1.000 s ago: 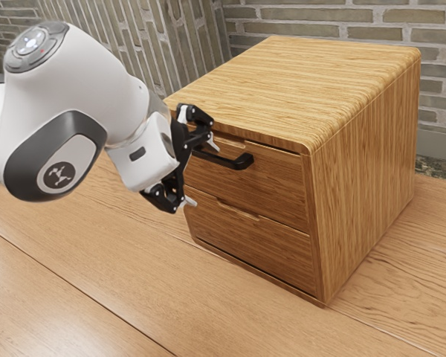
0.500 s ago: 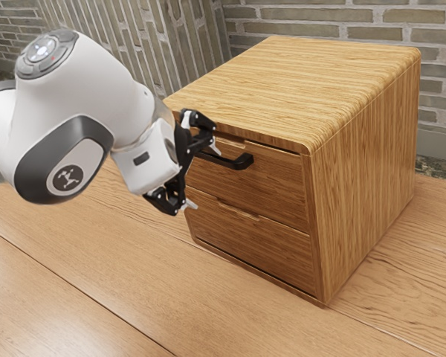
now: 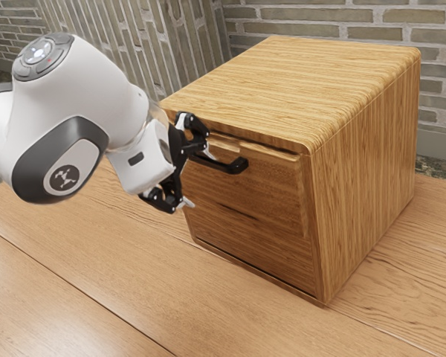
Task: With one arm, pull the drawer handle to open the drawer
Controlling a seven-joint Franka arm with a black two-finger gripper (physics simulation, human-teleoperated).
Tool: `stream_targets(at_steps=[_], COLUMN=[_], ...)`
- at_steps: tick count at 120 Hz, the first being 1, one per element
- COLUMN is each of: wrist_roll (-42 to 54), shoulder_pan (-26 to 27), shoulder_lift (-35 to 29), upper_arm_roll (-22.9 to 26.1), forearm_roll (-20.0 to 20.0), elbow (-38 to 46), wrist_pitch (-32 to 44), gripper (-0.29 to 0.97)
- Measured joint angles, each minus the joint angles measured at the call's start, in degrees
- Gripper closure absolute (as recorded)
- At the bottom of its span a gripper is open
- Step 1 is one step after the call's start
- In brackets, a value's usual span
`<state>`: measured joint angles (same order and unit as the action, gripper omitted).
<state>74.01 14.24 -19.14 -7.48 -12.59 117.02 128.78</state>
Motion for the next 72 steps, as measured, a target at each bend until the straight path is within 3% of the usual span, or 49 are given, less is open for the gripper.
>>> stream_targets(at_steps=[72], wrist_roll=[-0.7], shoulder_pan=[0.0], shoulder_lift=[-3.6], upper_arm_roll=[-0.2], forearm_roll=[0.7], elbow=[2.7], wrist_pitch=[0.6], gripper=[0.42])
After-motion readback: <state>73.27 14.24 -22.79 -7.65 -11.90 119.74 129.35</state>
